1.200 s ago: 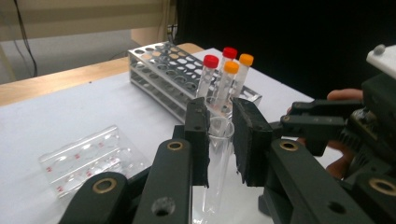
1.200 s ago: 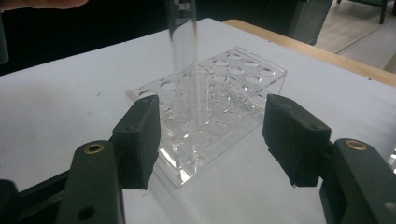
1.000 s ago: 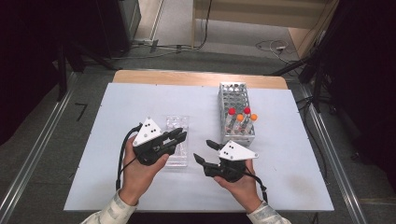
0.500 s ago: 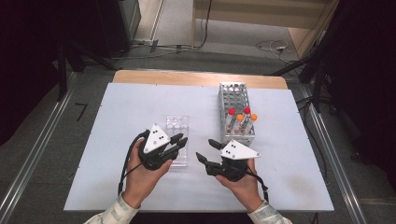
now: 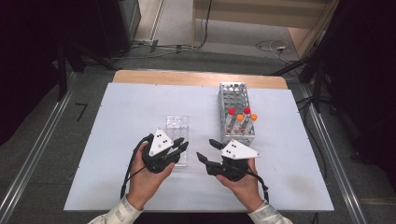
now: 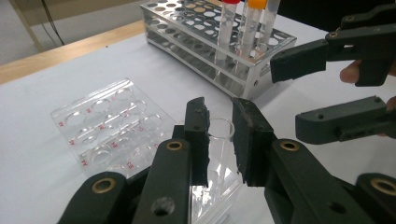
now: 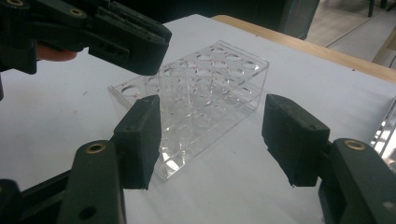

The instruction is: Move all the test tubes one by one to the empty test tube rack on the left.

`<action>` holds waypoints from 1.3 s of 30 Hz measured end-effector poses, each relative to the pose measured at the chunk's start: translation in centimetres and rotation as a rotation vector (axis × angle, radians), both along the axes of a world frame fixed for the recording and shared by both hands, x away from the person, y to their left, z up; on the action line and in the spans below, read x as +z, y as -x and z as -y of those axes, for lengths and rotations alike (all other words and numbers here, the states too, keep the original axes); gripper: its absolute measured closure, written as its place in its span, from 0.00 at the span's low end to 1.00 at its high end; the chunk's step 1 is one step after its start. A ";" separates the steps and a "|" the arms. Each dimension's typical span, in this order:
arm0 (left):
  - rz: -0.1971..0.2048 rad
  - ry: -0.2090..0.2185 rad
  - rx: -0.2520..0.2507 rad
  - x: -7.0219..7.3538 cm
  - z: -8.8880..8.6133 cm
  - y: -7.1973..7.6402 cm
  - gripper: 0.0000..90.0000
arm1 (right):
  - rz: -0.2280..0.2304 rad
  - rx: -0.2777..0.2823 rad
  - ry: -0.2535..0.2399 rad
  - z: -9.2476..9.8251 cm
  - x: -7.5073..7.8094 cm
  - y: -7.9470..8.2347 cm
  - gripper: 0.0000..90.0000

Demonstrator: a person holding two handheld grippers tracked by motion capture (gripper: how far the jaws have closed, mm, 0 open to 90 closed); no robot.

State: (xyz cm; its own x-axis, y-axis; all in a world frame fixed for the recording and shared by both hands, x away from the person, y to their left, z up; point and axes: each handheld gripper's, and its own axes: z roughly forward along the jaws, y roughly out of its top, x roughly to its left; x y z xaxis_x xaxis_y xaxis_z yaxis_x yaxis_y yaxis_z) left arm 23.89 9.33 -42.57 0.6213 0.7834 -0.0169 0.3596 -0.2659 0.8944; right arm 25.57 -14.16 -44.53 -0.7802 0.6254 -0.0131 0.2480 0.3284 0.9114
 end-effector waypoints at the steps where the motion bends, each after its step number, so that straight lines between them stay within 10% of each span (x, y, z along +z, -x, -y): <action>1: -0.001 -0.005 -0.002 0.0 0.0 0.0 0.85 | 0.000 0.000 0.000 0.0 0.0 0.0 0.40; 20: -0.011 0.105 -0.025 0.5 -0.5 -0.1 0.62 | 0.007 -0.046 0.000 1.2 0.3 -0.9 0.40; 39: 0.020 0.127 0.069 0.5 -1.3 -0.5 0.30 | -0.001 -0.366 -0.028 9.1 1.2 -5.3 0.39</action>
